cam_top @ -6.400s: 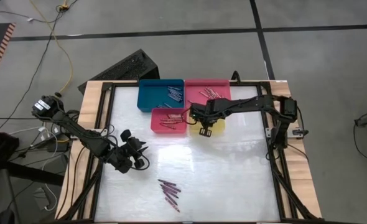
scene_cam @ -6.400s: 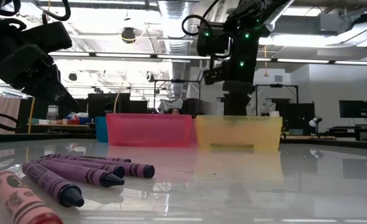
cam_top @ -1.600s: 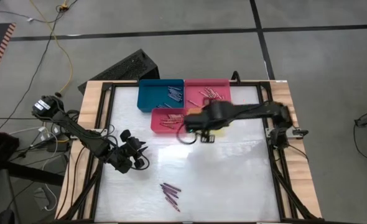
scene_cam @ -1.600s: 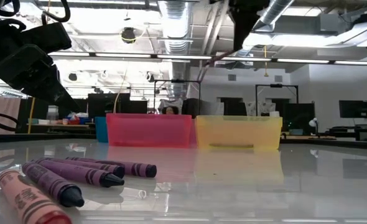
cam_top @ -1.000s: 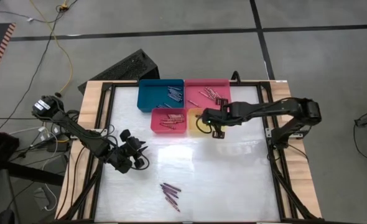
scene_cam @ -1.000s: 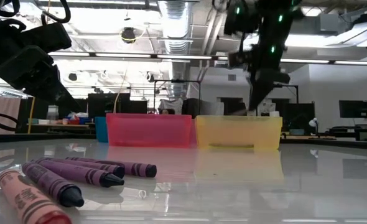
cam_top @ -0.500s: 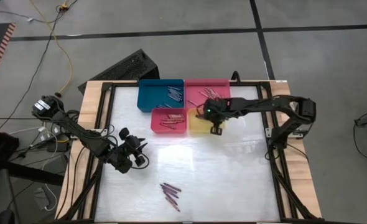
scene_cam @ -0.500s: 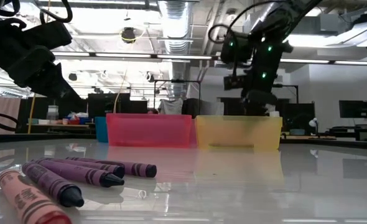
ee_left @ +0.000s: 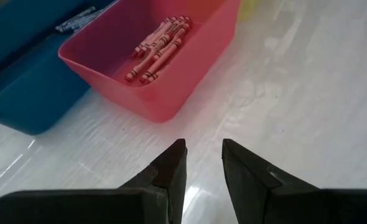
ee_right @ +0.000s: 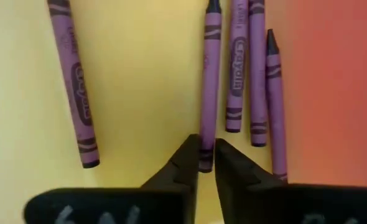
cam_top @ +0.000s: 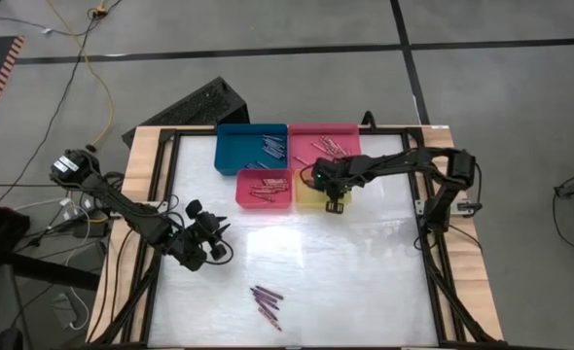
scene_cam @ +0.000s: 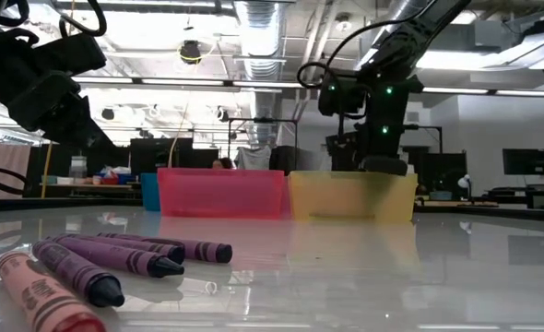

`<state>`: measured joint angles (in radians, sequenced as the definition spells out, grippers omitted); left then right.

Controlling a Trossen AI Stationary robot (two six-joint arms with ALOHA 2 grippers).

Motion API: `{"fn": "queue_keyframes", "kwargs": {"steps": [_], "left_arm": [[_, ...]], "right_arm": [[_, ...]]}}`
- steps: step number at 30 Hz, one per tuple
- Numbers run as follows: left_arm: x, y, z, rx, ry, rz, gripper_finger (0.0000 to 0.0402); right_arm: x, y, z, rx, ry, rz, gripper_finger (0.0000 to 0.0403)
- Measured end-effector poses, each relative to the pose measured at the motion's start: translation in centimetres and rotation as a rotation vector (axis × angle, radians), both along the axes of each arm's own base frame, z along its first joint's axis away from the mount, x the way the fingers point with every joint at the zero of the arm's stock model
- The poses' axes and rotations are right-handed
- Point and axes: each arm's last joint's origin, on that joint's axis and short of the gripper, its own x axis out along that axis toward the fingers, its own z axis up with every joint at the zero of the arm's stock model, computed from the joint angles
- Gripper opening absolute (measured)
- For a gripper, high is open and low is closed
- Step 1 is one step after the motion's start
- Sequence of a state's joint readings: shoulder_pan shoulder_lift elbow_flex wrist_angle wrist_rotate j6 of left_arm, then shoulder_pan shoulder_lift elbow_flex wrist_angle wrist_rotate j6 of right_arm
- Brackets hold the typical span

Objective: Sort crayons
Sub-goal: Put the violet crayon into the yellow bin

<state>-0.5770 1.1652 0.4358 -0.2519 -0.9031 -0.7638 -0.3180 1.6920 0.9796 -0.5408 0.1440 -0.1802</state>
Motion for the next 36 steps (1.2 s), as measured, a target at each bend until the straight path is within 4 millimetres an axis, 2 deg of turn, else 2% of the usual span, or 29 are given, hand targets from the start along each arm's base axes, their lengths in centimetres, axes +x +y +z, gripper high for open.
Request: {"fn": "queue_keyframes", "kwargs": {"steps": [4, 7, 17, 21, 24, 28, 32, 36], "left_arm": [[0.0, 0.0, 0.0, 0.004, 0.002, 0.002, 0.0094], [0.0, 0.0, 0.0, 0.004, 0.002, 0.002, 0.0094], [0.0, 0.0, 0.0, 0.001, 0.003, 0.0, 0.0094], [0.0, 0.0, 0.0, 0.0, 0.003, 0.0, 0.0094], [0.0, 0.0, 0.0, 0.0, 0.003, 0.0, 0.0094], [0.0, 0.0, 0.0, -0.002, 0.001, 0.002, 0.0094], [0.0, 0.0, 0.0, -0.004, -0.002, 0.002, 0.0094], [0.0, 0.0, 0.0, -0.009, -0.008, 0.003, 0.0094]], "right_arm": [[0.2, -0.3, 0.6, -0.005, 0.005, -0.013, 0.0066], [0.6, -0.5, 1.9, -0.021, 0.005, -0.013, 0.0079], [2.0, -0.4, 8.8, -0.01, -0.002, -0.012, 0.0094], [3.1, 1.3, 11.4, 0.097, -0.095, -0.008, 0.0094], [4.5, 3.8, 12.9, 0.219, -0.214, 0.035, 0.0095], [6.4, 9.4, 13.5, 0.284, -0.374, 0.147, 0.0095], [8.0, 16.2, 12.8, 0.244, -0.482, 0.282, 0.0095], [8.9, 22.2, 10.2, 0.164, -0.509, 0.367, 0.0095]]}}
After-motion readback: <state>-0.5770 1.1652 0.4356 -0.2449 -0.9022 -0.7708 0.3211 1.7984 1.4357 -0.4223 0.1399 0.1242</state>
